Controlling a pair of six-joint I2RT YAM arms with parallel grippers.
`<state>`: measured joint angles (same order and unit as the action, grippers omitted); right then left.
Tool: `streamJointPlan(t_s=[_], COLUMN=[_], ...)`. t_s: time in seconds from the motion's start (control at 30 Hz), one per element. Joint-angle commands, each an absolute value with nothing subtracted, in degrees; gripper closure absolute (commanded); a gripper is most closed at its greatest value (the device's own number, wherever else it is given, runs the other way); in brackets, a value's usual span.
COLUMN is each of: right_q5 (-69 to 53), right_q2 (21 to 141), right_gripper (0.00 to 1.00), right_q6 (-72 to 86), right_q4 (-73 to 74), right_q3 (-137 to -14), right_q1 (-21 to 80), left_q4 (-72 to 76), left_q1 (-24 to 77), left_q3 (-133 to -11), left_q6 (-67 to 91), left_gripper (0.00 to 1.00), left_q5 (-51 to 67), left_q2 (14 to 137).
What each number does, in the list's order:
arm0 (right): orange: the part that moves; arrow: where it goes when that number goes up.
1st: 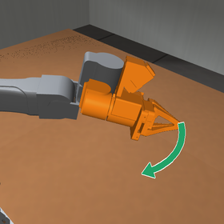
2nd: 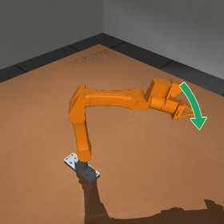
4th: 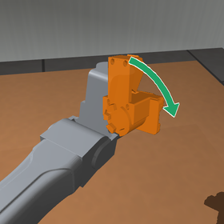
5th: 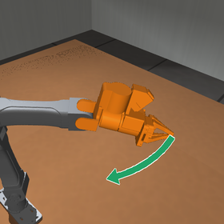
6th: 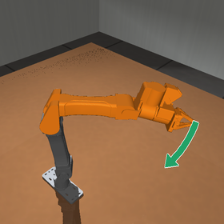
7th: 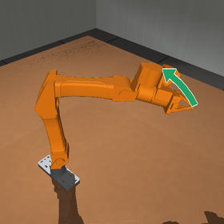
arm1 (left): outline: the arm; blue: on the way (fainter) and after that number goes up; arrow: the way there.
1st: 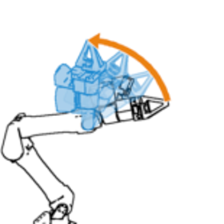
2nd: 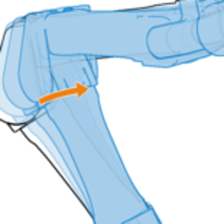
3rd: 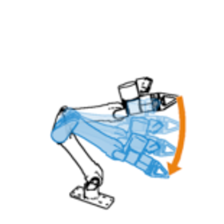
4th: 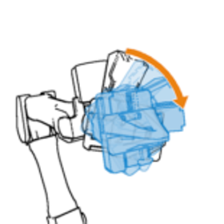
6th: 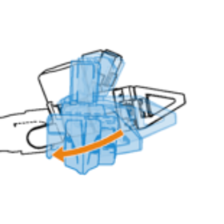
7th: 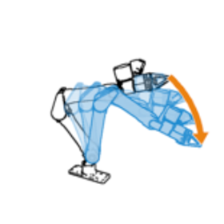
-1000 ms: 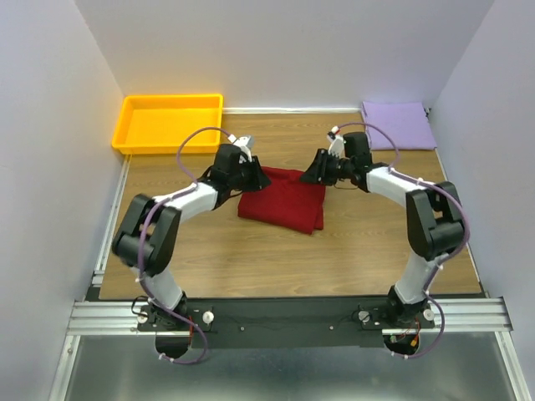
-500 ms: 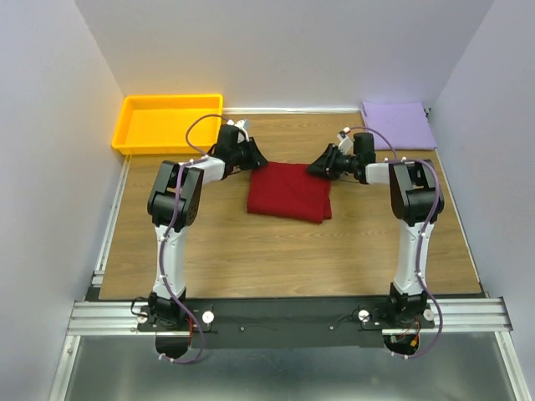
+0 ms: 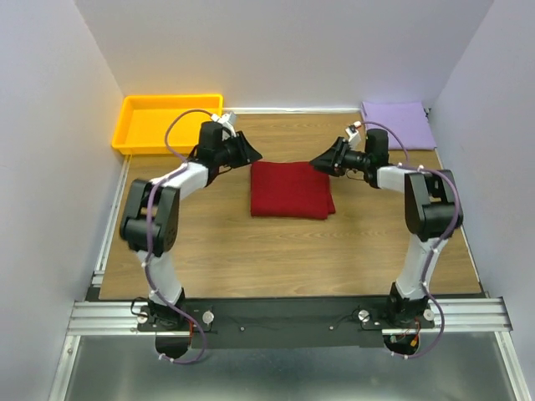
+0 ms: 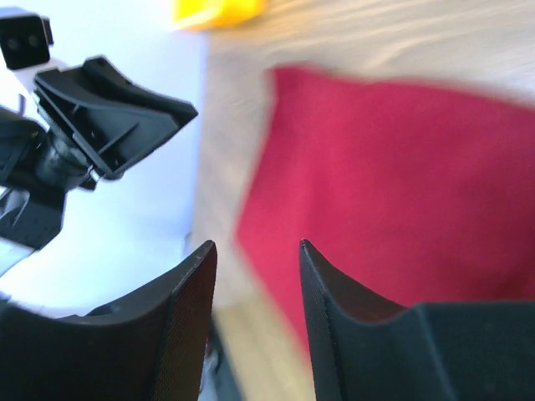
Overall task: Fold and stack the t-shirts
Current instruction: Fold the tshirt
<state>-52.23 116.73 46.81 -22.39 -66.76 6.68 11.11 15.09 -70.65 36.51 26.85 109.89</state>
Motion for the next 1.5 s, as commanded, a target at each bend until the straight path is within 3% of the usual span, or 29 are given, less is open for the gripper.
streamJointPlan(t_s=[0.0, 0.13, 0.37, 0.53, 0.7, 0.83, 1.1, 1.13, 1.23, 1.47], right_q5=[-57.82, -58.36, -55.73, -55.72, -57.66, -53.54, -48.43, -47.82, -47.11, -46.84], right_q2=[108.03, 105.99, 111.60, 112.24, 105.31, 99.50, 111.52, 113.62, 120.92, 126.04], right_gripper=[0.48, 0.47, 0.47, 0.47, 0.47, 0.46, 0.43, 0.43, 0.43, 0.44], right_q6=[50.89, 52.29, 50.01, 49.22, 51.24, 51.94, 60.47, 62.56, 64.51, 63.89], right_q4=[-27.86, -31.10, -33.66, -33.58, -30.51, -25.14, -35.14, -36.90, -42.27, -41.57], right_q3=[-58.99, -50.47, -39.12, -37.79, -41.03, -48.24, -59.41, -59.59, -58.89, -57.57], right_q1=[9.40, 12.48, 11.87, 10.55, 11.77, 17.56, 29.08, 29.70, 30.76, 30.76], left_q4=[12.48, 13.71, 16.00, 16.71, 12.05, 7.49, -3.43, -3.86, -2.65, 1.67], left_q1=[17.40, 21.26, 20.58, 16.97, 16.44, 15.91, 13.97, 13.89, 13.80, 13.80], left_q3=[-62.16, -51.00, -38.25, -34.37, -34.45, -34.89, -42.10, -42.45, -41.31, -35.42], left_q6=[37.44, 39.28, 41.83, 43.60, 41.05, 37.90, 25.06, 23.66, 19.87, 17.67], left_gripper=[0.60, 0.60, 0.63, 0.63, 0.63, 0.62, 0.48, 0.38, 0.32, 0.20], left_q5=[27.60, 28.47, 31.81, 32.70, 31.90, 26.92, 2.14, 0.46, -9.73, -11.69], left_q2=[96.81, 92.02, 95.53, 93.26, 87.82, 75.35, 55.20, 52.50, 48.09, 41.92])
